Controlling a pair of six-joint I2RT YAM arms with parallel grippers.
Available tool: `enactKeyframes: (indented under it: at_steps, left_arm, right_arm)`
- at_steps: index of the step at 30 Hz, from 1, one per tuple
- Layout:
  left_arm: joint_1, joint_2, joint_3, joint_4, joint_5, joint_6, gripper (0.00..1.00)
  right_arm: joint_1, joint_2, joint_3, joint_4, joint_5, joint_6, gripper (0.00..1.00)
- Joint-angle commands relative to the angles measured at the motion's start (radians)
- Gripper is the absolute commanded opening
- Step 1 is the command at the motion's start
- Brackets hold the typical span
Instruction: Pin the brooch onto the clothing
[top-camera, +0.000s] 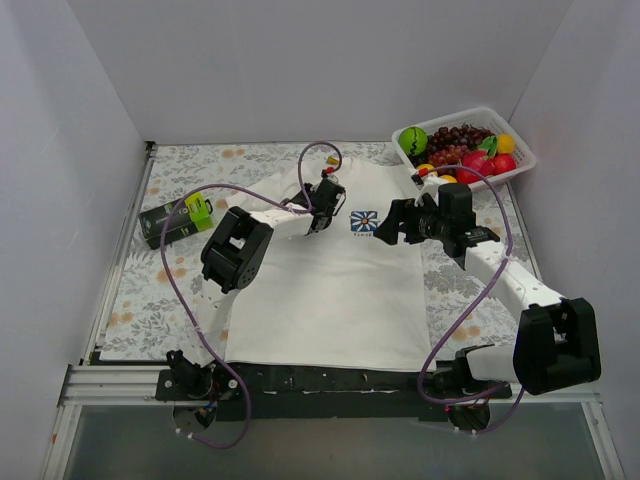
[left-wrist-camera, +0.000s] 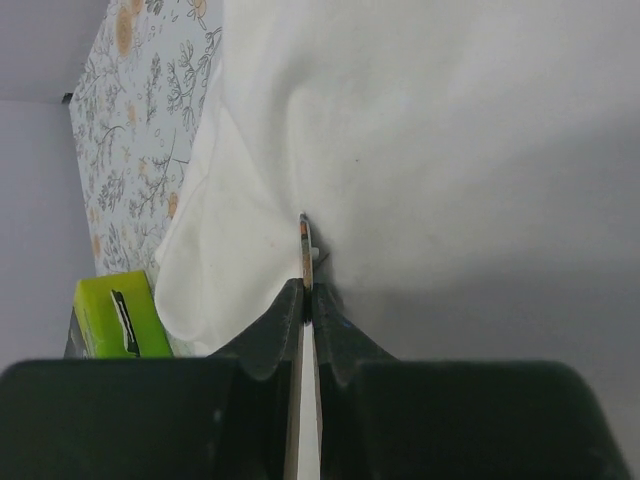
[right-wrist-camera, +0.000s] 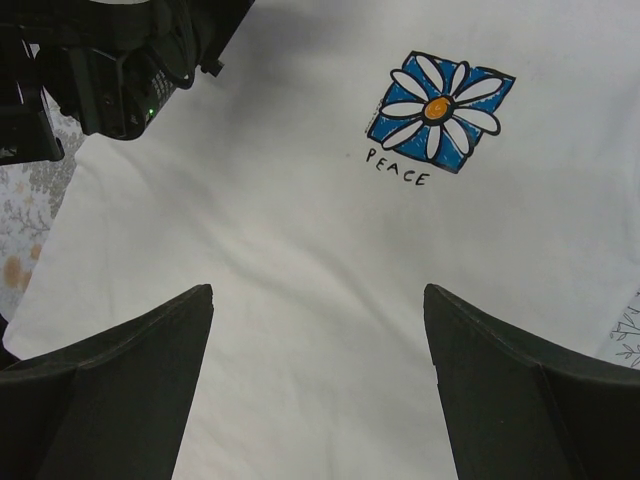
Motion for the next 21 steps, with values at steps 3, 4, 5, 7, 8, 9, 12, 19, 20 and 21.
enactKeyframes:
  at_steps: [3, 4, 5, 7, 8, 9, 12, 19, 20, 21]
  left_arm:
    - [-0.031, 0.004, 0.037, -0.013, 0.034, -0.038, 0.00]
    - [-0.034, -0.003, 0.040, -0.015, 0.044, -0.055, 0.00]
    - [-0.034, -0.013, 0.043, -0.019, 0.054, -0.066, 0.00]
    - [-0.034, -0.040, 0.047, -0.030, 0.105, -0.105, 0.00]
    - [-0.034, -0.049, 0.053, -0.033, 0.117, -0.119, 0.00]
    - [-0.032, -0.063, 0.060, -0.036, 0.126, -0.132, 0.00]
    - [-0.034, -0.095, 0.076, -0.056, 0.180, -0.182, 0.00]
    - [-0.028, -0.155, 0.101, -0.076, 0.261, -0.260, 0.00]
    - [-0.028, -0.161, 0.098, -0.075, 0.269, -0.270, 0.00]
    - [-0.025, -0.169, 0.096, -0.076, 0.287, -0.288, 0.00]
  right_arm:
    - [-0.008, -0.012, -0.010, 0.028, -0.007, -0.003, 0.92]
    - [-0.007, -0.010, -0.010, 0.031, -0.008, 0.000, 0.92]
    - [-0.007, -0.007, -0.010, 0.033, -0.010, 0.002, 0.92]
    - [-0.008, -0.004, -0.011, 0.036, -0.017, 0.005, 0.92]
    - [-0.007, -0.003, -0.011, 0.040, -0.020, 0.006, 0.92]
    - [-0.007, -0.001, -0.011, 0.040, -0.027, 0.008, 0.92]
    - [-0.008, 0.004, -0.011, 0.042, -0.034, 0.013, 0.92]
    - [-0.007, 0.016, -0.011, 0.040, -0.047, 0.013, 0.91]
    - [-0.007, 0.017, -0.011, 0.040, -0.050, 0.014, 0.91]
    - [-0.007, 0.020, -0.011, 0.040, -0.054, 0.013, 0.91]
